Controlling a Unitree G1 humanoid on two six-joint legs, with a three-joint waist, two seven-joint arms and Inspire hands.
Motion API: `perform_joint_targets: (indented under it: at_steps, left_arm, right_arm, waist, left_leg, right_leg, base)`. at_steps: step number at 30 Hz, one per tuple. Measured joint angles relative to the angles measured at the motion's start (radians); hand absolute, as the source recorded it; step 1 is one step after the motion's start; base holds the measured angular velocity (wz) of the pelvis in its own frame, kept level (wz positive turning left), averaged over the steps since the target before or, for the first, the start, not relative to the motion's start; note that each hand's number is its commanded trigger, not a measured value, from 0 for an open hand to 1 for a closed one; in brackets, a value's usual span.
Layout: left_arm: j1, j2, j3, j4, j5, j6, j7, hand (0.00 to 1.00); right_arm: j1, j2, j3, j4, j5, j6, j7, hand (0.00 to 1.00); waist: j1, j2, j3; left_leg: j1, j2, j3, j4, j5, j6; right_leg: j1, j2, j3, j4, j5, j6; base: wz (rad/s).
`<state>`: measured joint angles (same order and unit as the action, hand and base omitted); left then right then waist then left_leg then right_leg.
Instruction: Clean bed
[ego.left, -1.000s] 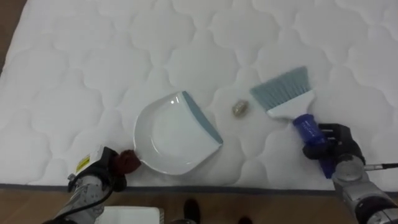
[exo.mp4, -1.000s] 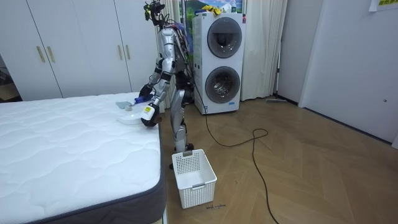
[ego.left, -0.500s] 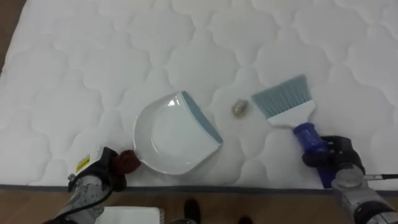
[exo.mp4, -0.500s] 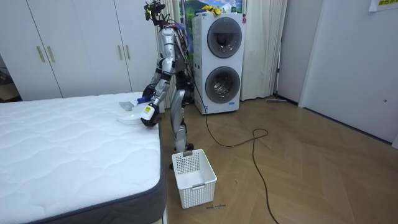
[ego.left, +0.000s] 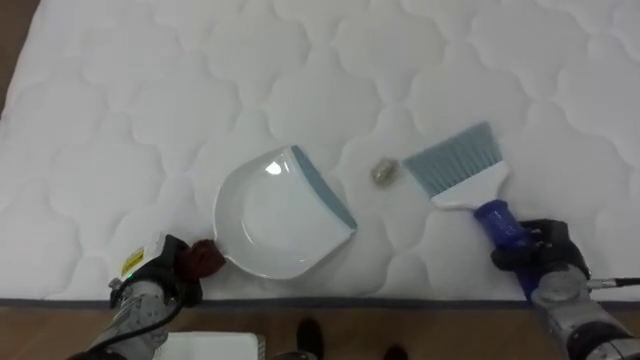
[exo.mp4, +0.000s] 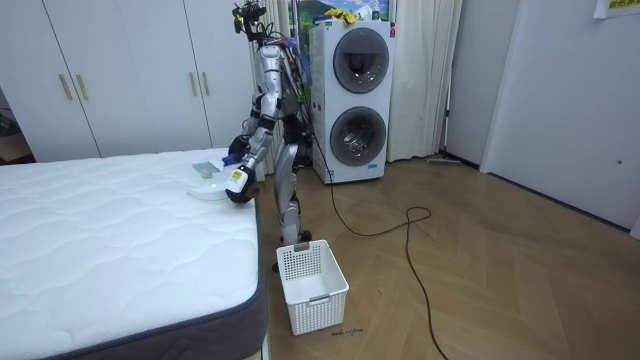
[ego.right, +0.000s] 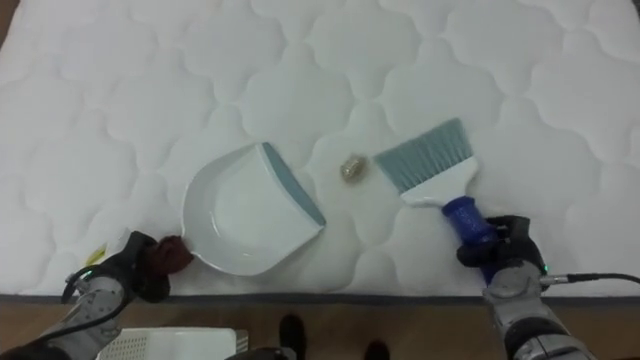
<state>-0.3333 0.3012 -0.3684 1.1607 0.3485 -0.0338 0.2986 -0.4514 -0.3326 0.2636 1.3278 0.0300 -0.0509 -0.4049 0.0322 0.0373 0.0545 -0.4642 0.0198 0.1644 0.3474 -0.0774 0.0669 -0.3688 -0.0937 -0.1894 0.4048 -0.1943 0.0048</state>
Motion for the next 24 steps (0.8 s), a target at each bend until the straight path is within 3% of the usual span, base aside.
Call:
perform_joint_targets:
  at_steps: [4, 7, 12, 15, 20, 24]
  left_arm:
    - [-0.007, 0.002, -0.009, -0.001, 0.014, 0.009, 0.0, 1.0]
    - [-0.019, 0.015, -0.008, -0.002, 0.033, 0.01, 0.0, 1.0]
    - [-0.031, 0.104, -0.029, -0.056, 0.097, 0.01, 0.001, 1.0]
    - [-0.036, 0.126, -0.038, -0.072, 0.109, 0.015, 0.007, 1.0]
    - [-0.05, 0.128, -0.038, -0.081, 0.127, 0.028, 0.013, 1.0]
    - [-0.062, 0.156, -0.046, -0.093, 0.137, 0.035, 0.013, 1.0]
  right_arm:
    - [-0.009, -0.043, -0.002, 0.007, -0.124, 0.013, 0.002, 1.0]
    - [-0.048, -0.098, 0.022, 0.009, -0.263, 0.033, 0.002, 1.0]
    - [-0.081, -0.188, 0.108, -0.005, -0.501, 0.067, 0.003, 1.0]
    - [-0.11, -0.232, 0.162, -0.014, -0.625, 0.089, 0.011, 1.0]
    - [-0.163, -0.271, 0.194, -0.052, -0.827, 0.129, 0.032, 1.0]
    - [-0.179, -0.32, 0.268, -0.154, -0.955, 0.141, 0.028, 1.0]
  waist:
    - [0.002, -0.022, -0.0035]
    - [0.023, -0.049, -0.0019]
    - [0.029, -0.102, -0.001]
    - [0.043, -0.114, -0.0016]
    - [0.059, -0.123, 0.0006]
    - [0.062, -0.149, 0.0094]
  left_leg:
    - [0.005, -0.015, 0.003, -0.002, 0.002, 0.004]
    - [0.002, -0.016, 0.02, -0.002, 0.004, 0.005]
    - [-0.004, -0.012, 0.014, 0.008, 0.004, 0.005]
    - [-0.016, -0.012, 0.013, 0.012, 0.002, 0.007]
    - [-0.031, -0.009, 0.015, 0.015, 0.003, 0.008]
    - [-0.03, 0.0, 0.023, 0.014, 0.002, 0.006]
  right_leg:
    - [-0.017, -0.02, 0.001, 0.04, -0.024, 0.002]
    - [-0.039, -0.023, 0.024, 0.063, -0.029, 0.002]
    - [-0.035, -0.022, 0.013, 0.059, -0.027, 0.001]
    - [-0.051, -0.022, 0.013, 0.059, -0.023, 0.002]
    - [-0.063, -0.022, 0.013, 0.062, -0.02, 0.0]
    - [-0.061, -0.021, 0.014, 0.064, -0.018, -0.003]
  base:
    - [0.05]
    - [-0.15]
    - [0.03]
    - [-0.01]
    - [-0.02]
    - [-0.03]
